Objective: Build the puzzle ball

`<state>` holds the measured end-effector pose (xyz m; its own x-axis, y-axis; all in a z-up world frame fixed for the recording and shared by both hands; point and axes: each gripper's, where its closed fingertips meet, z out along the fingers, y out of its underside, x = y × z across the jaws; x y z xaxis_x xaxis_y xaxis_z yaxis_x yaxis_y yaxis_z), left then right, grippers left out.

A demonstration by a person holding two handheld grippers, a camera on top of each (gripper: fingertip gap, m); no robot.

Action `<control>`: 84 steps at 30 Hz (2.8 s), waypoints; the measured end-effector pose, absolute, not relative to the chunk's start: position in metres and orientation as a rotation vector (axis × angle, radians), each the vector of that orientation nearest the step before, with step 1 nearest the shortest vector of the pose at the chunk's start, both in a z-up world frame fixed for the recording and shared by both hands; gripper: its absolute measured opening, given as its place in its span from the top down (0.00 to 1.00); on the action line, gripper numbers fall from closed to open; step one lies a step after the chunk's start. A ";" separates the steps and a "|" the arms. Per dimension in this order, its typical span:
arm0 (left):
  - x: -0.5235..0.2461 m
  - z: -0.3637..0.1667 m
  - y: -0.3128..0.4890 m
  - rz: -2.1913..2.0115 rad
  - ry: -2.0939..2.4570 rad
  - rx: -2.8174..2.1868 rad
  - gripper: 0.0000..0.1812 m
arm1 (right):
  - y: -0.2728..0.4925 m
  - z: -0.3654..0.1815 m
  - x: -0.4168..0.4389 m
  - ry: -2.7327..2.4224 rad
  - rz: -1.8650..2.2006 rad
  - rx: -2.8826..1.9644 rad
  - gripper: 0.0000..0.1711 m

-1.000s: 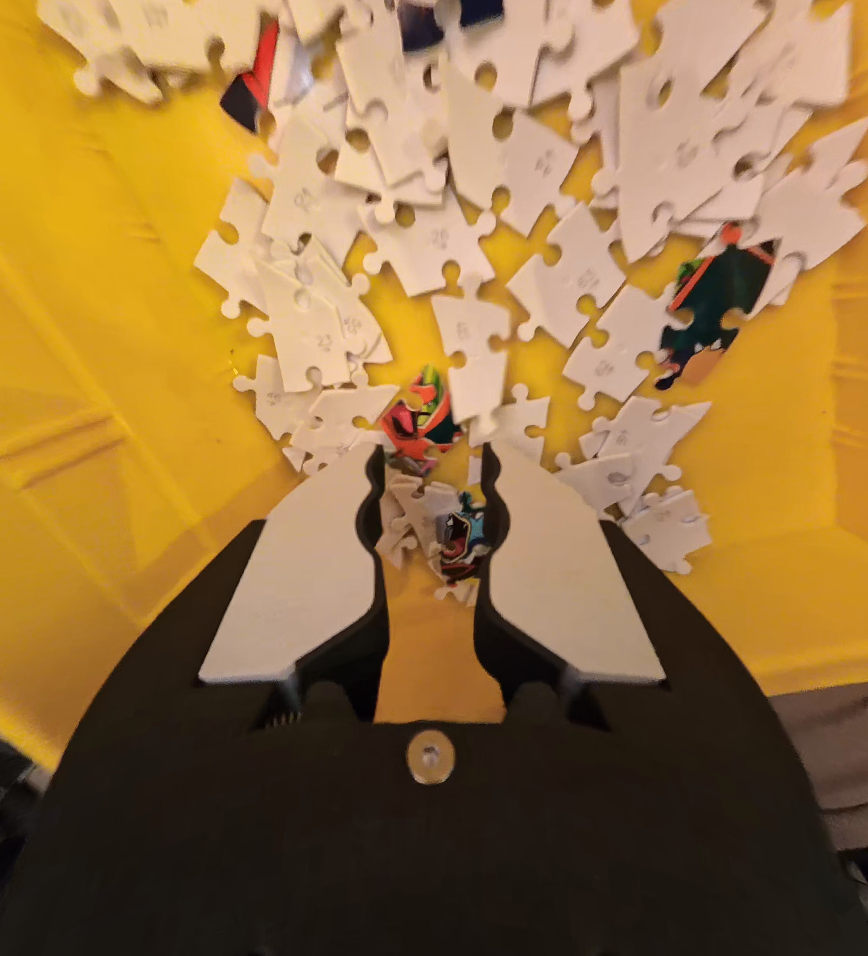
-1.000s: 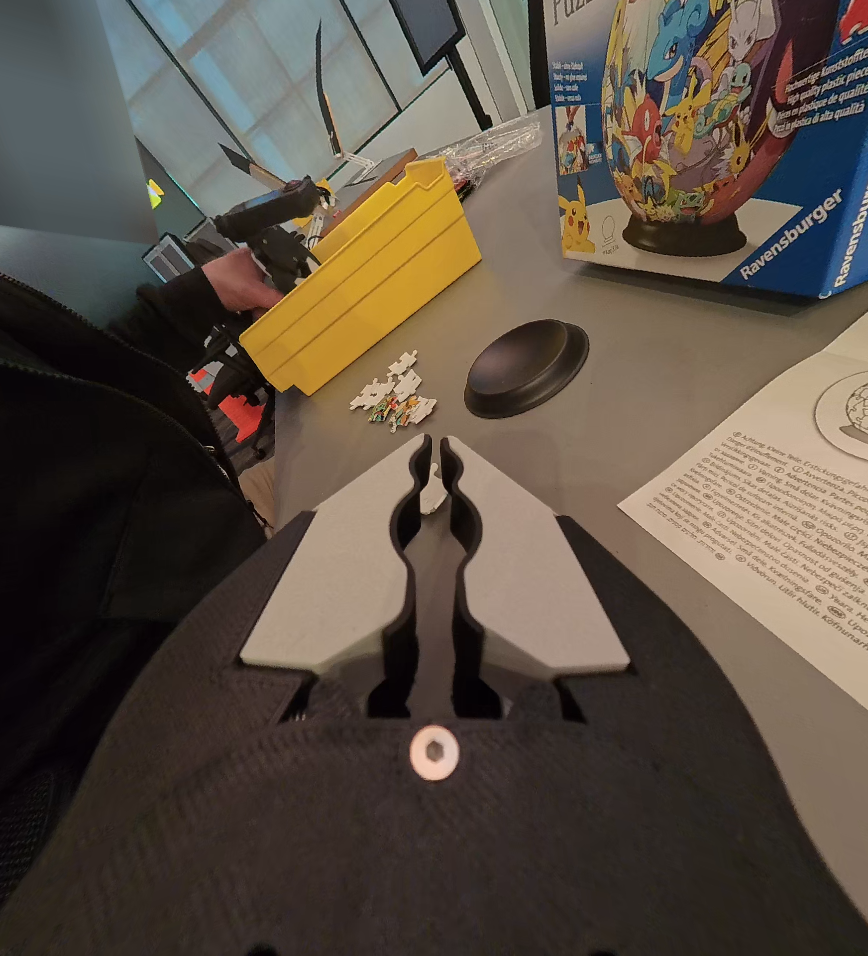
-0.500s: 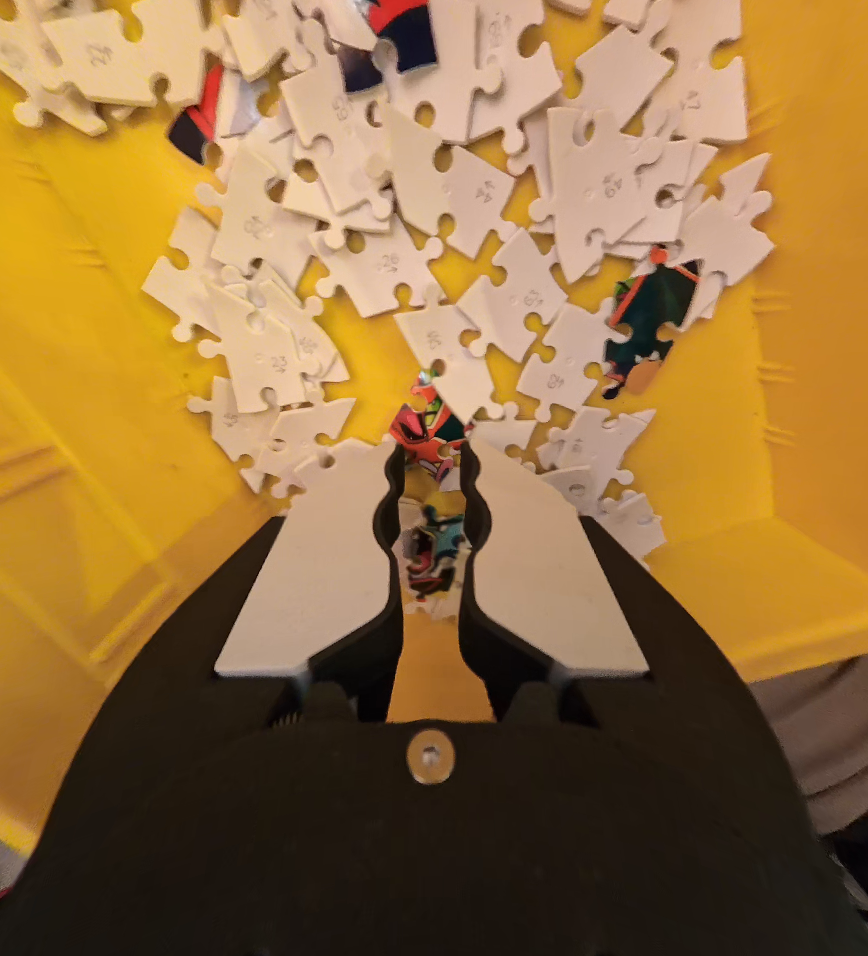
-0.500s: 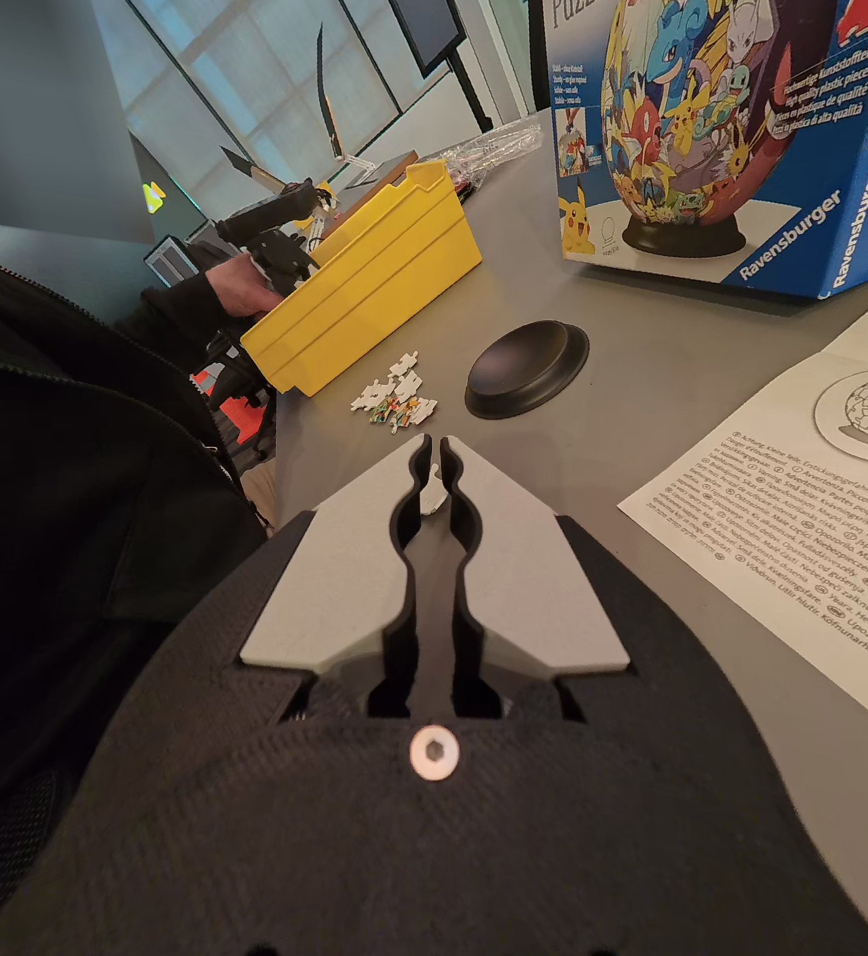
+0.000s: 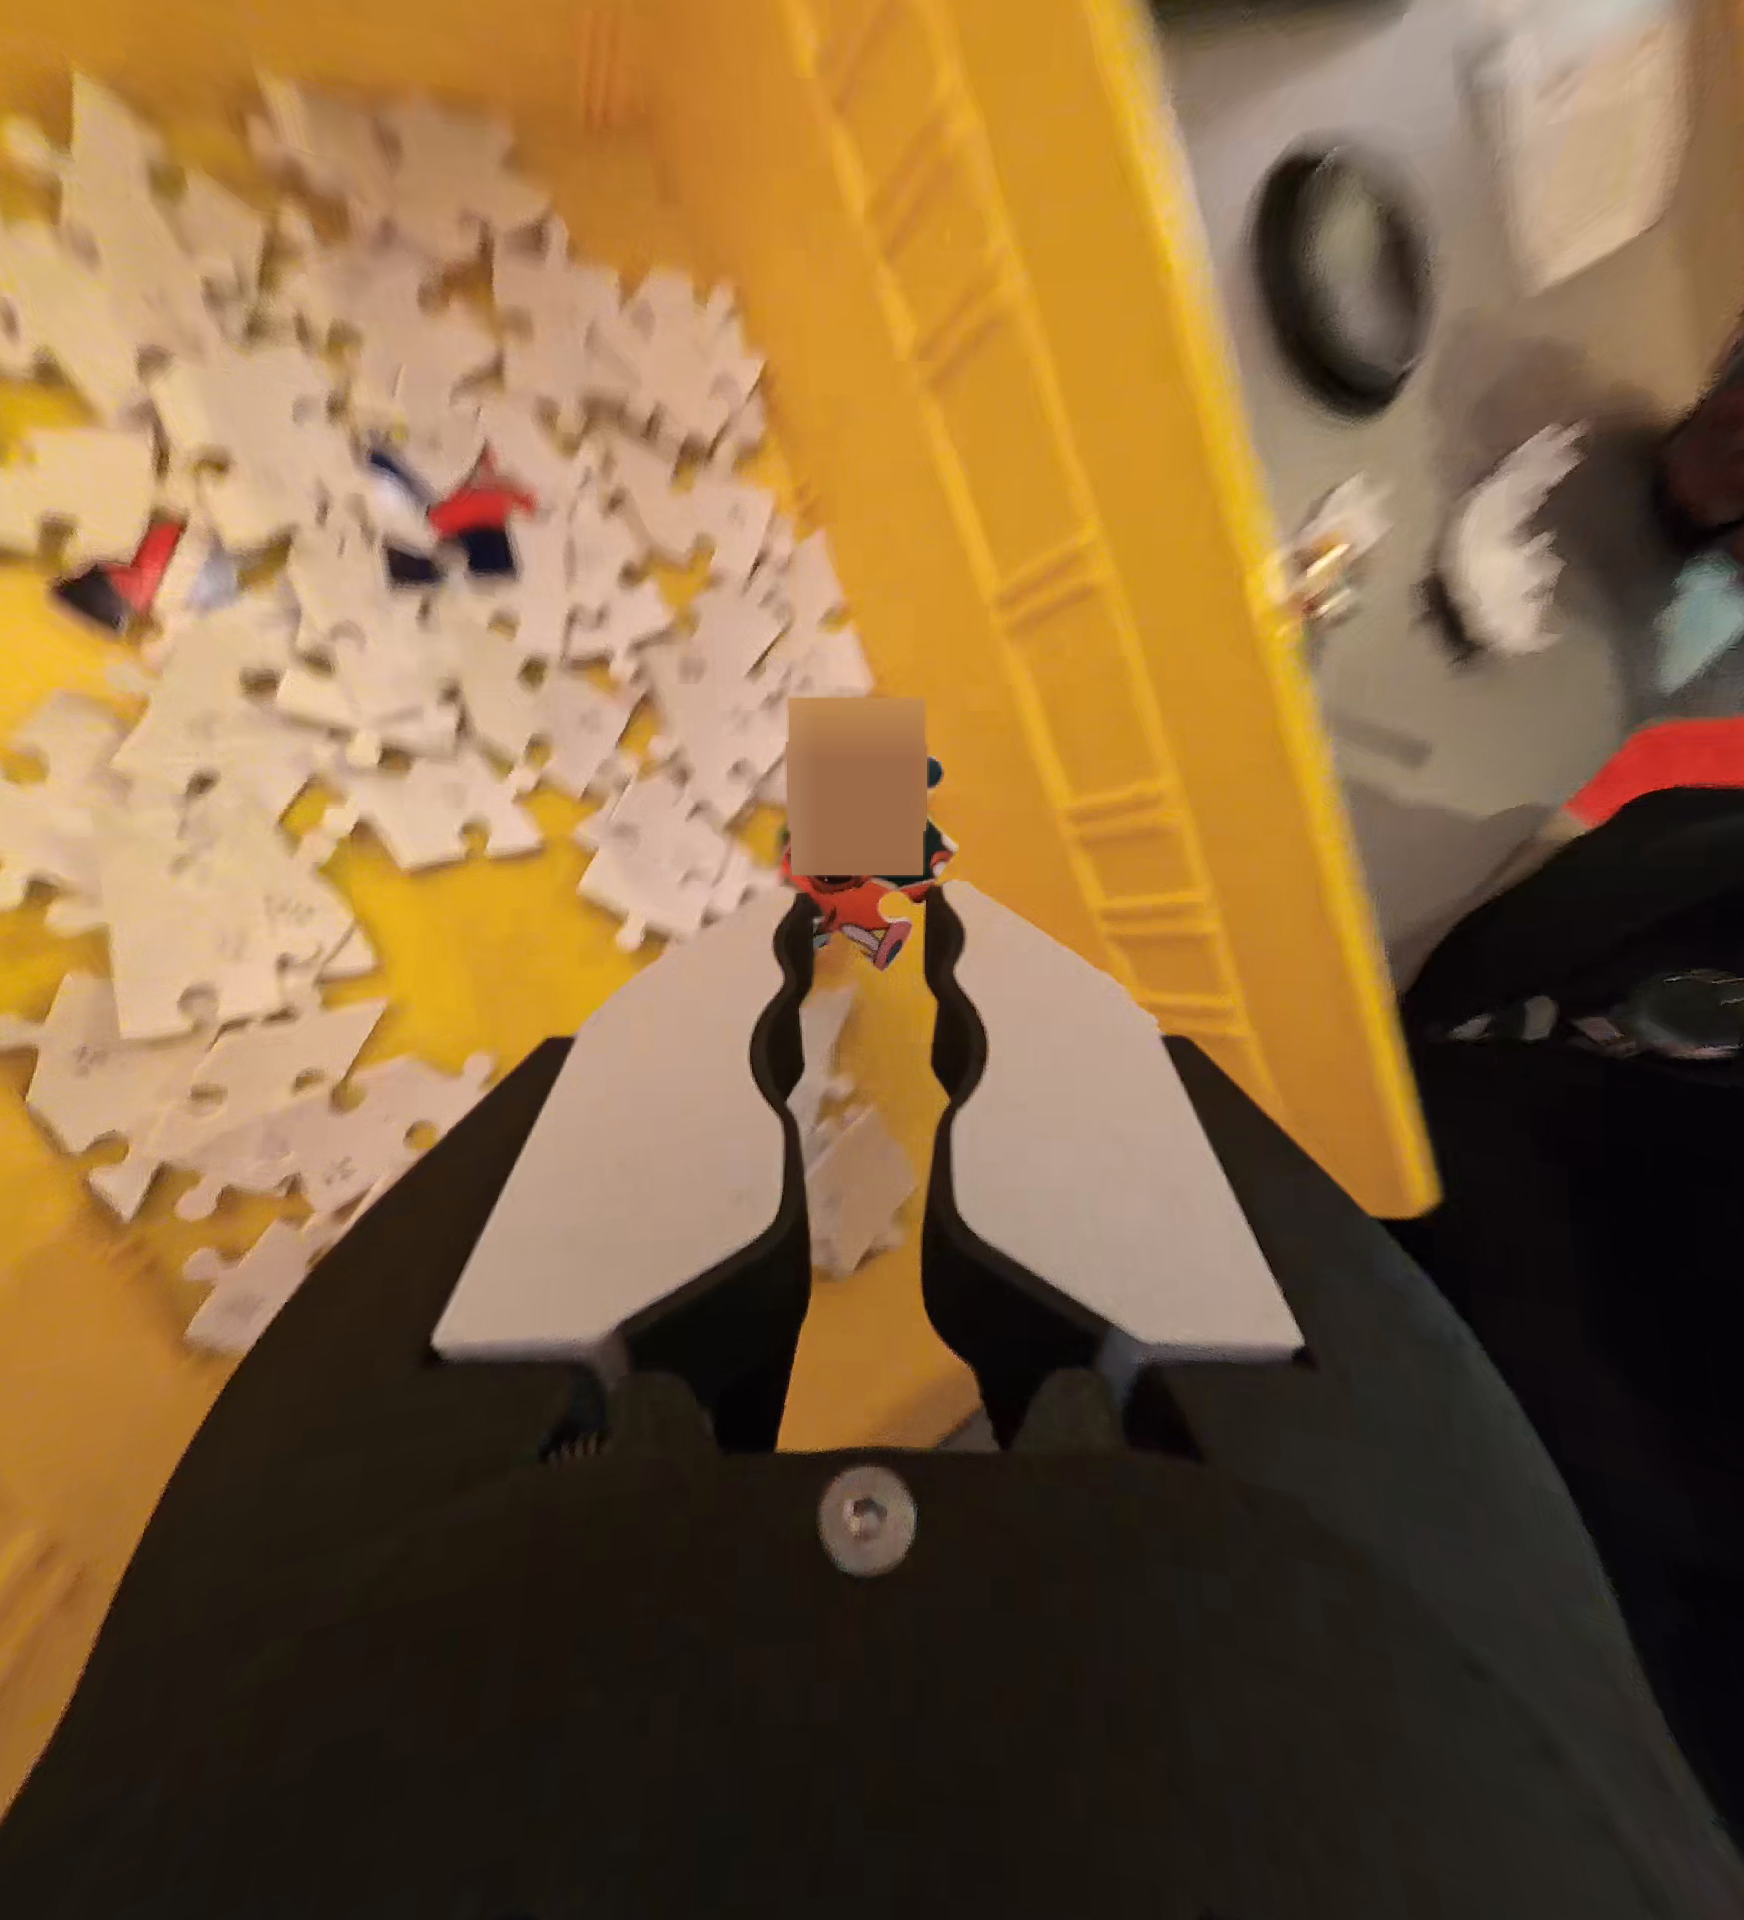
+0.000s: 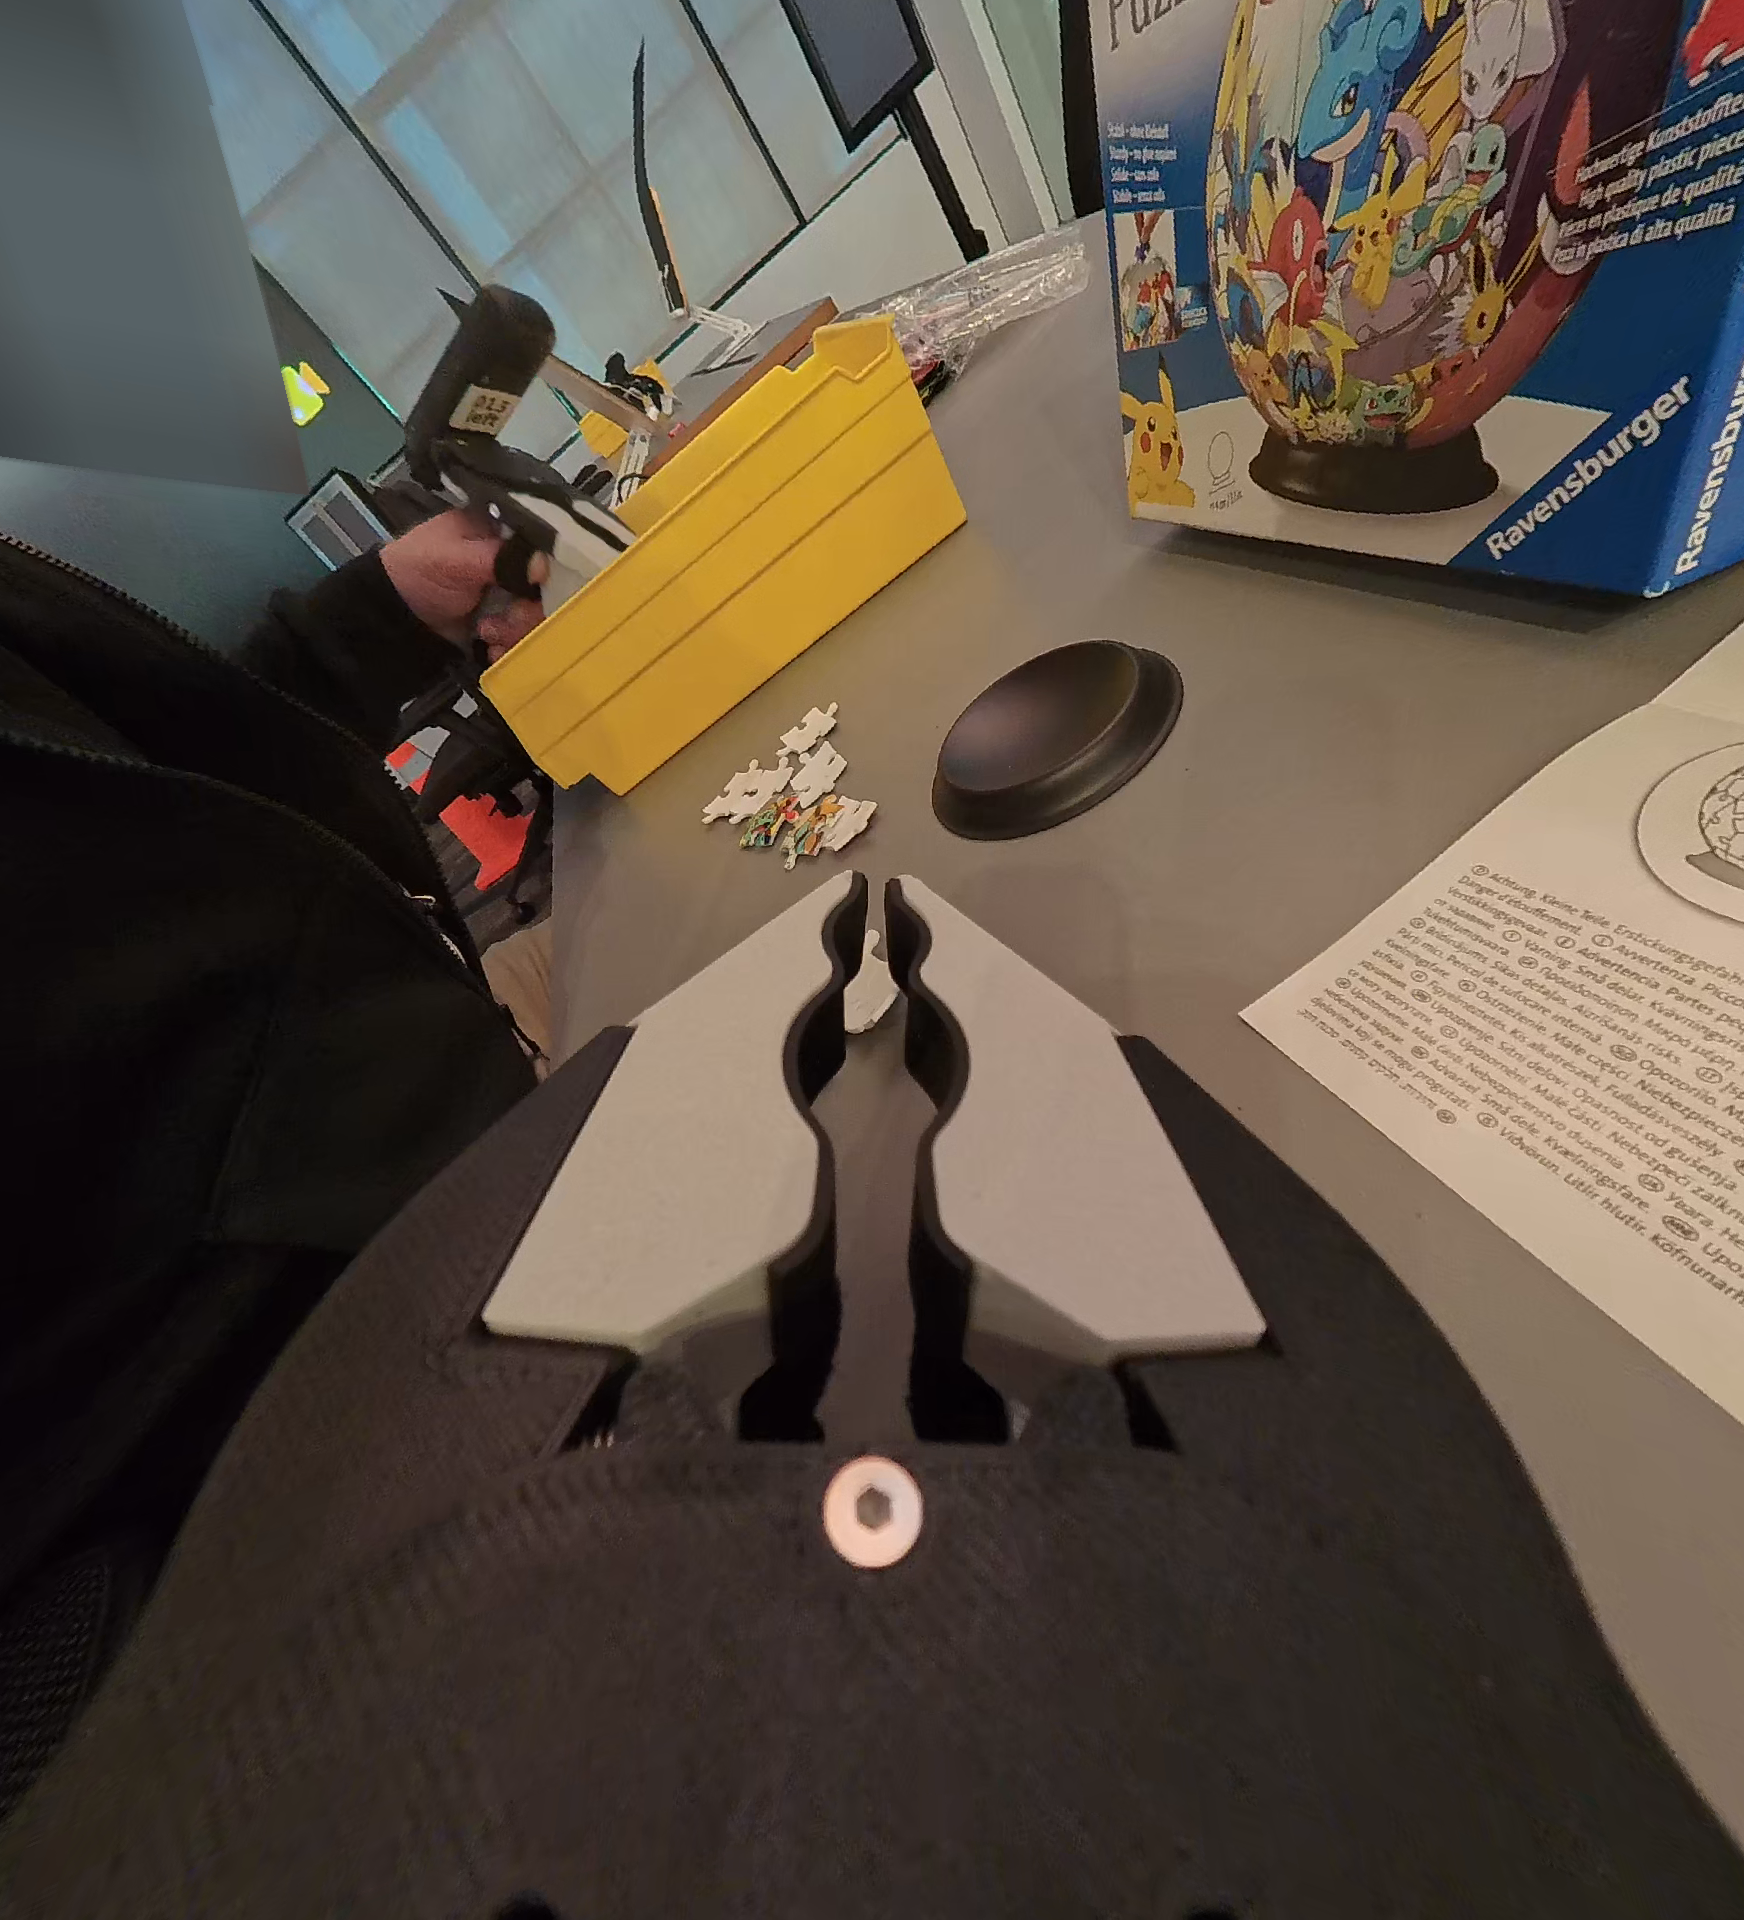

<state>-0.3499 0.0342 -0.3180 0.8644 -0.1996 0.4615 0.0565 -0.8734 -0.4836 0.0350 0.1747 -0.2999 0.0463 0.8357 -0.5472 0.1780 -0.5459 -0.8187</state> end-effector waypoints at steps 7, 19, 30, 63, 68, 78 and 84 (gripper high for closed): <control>-0.341 -0.218 0.048 -1.197 -0.024 -1.834 0.89 | 0.175 -0.300 0.035 -1.019 1.539 -1.774 0.99; -0.354 -0.177 0.033 -1.302 -0.024 -1.522 0.89 | 0.175 -0.298 0.036 -1.015 1.543 -1.764 0.99; -0.372 -0.319 0.002 -0.415 0.240 -2.689 0.89 | 0.174 -0.301 0.034 -1.026 1.533 -1.787 0.99; -0.359 -0.359 0.077 -0.200 0.456 -2.710 0.87 | 0.179 -0.315 0.029 -1.049 1.478 -1.889 0.99; -0.363 -0.372 0.071 -0.138 0.482 -2.773 0.87 | 0.180 -0.317 0.028 -1.051 1.468 -1.901 0.99; -0.392 -0.369 0.019 -0.085 0.474 -2.957 0.91 | 0.180 -0.318 0.028 -1.050 1.467 -1.908 0.99; -0.373 -0.350 0.058 -0.138 0.487 -2.744 0.91 | 0.180 -0.318 0.028 -1.052 1.465 -1.909 0.99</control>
